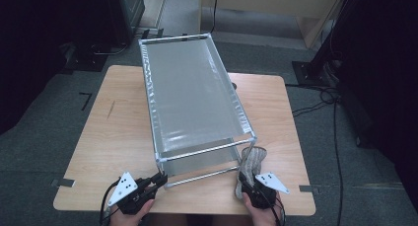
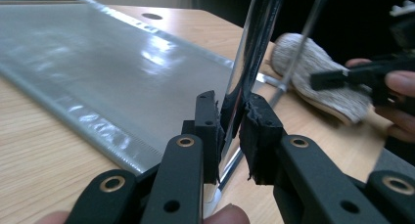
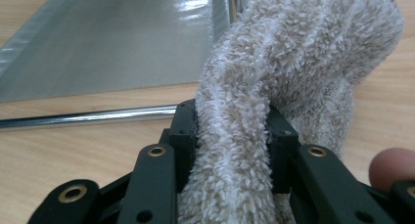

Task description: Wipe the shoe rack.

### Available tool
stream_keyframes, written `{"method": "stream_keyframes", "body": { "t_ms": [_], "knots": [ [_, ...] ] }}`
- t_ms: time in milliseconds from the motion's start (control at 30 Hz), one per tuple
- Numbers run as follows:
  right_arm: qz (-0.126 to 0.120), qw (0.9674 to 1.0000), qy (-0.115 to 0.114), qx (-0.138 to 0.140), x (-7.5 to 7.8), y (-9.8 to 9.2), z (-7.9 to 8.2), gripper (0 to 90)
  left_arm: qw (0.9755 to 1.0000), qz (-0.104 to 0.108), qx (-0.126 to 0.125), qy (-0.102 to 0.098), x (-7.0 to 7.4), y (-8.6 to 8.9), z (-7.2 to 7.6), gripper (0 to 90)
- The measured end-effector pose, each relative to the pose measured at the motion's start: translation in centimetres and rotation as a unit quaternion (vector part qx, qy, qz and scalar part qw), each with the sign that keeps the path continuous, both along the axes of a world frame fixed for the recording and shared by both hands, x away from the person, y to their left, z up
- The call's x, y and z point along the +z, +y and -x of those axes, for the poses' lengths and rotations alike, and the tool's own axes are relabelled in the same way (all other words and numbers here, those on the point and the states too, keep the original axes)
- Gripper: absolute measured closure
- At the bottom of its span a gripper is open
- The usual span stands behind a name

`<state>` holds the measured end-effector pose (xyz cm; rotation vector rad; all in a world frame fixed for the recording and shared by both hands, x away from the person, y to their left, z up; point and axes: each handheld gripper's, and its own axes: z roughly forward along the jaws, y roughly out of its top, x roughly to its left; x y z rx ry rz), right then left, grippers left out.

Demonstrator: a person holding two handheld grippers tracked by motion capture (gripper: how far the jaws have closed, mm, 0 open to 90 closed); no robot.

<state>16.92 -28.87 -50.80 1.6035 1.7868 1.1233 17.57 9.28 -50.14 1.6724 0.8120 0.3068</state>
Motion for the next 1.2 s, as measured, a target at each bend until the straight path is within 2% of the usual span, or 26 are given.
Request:
{"method": "stream_keyframes", "body": {
  "t_ms": [100,233,367,500,567,633,733,800,867,900,933,1033,1133,1200],
  "knots": [
    [-0.005,1.0000,-0.005,-0.002,0.2,-0.2,-0.4,65.6,0.9999,-0.008,-0.009,-0.003,0.1,-0.3,0.3,78.8],
    [-0.006,0.9998,-0.018,0.003,1.4,-0.3,-0.7,65.8,0.9997,-0.012,-0.018,-0.007,0.1,-0.6,0.6,79.1],
    [-0.015,0.9987,-0.047,0.010,3.8,-0.7,-0.7,65.7,0.9996,-0.010,-0.025,-0.007,0.0,-0.9,0.7,79.2],
    [-0.019,0.9966,-0.079,0.011,6.9,-0.9,-0.9,65.4,0.9996,-0.007,-0.027,-0.006,0.0,-1.1,0.6,79.1],
    [-0.018,0.9952,-0.096,0.010,8.0,-0.9,-1.0,65.1,0.9995,-0.008,-0.029,-0.007,0.0,-1.1,0.6,79.2],
    [-0.021,0.9943,-0.105,0.008,8.6,-0.8,-1.2,65.0,0.9996,-0.006,-0.029,-0.005,0.0,-1.1,0.6,79.1],
    [-0.017,0.9945,-0.103,0.004,7.6,-0.5,-1.4,65.2,0.9996,0.003,-0.029,-0.002,-0.1,-1.0,0.6,78.8],
    [0.003,0.9961,-0.088,0.005,5.8,0.0,-1.7,65.3,0.9996,0.004,-0.029,0.000,-0.2,-1.0,0.6,78.6],
    [0.017,0.9978,-0.064,0.002,3.9,0.4,-1.9,65.4,0.9996,0.004,-0.028,0.001,-0.1,-1.0,0.6,78.6],
    [0.017,0.9985,-0.051,0.001,3.2,0.5,-2.1,65.4,0.9996,0.004,-0.027,0.002,-0.1,-0.9,0.6,78.6],
    [0.013,0.9995,-0.030,0.001,2.1,0.6,-2.3,65.3,0.9996,0.005,-0.026,0.003,-0.1,-0.8,0.6,78.5],
    [0.010,0.9999,0.013,0.005,0.2,0.9,-2.6,65.1,0.9996,0.005,-0.027,0.004,-0.1,-0.7,0.6,78.5],
    [0.016,0.9998,0.011,0.005,0.4,1.1,-2.3,65.0,0.9996,0.007,-0.028,0.004,-0.1,-0.6,0.6,78.4],
    [0.006,1.0000,0.003,0.002,1.1,1.0,-2.2,65.0,0.9995,0.004,-0.031,0.003,-0.1,-0.6,0.6,78.5]
  ]
}}
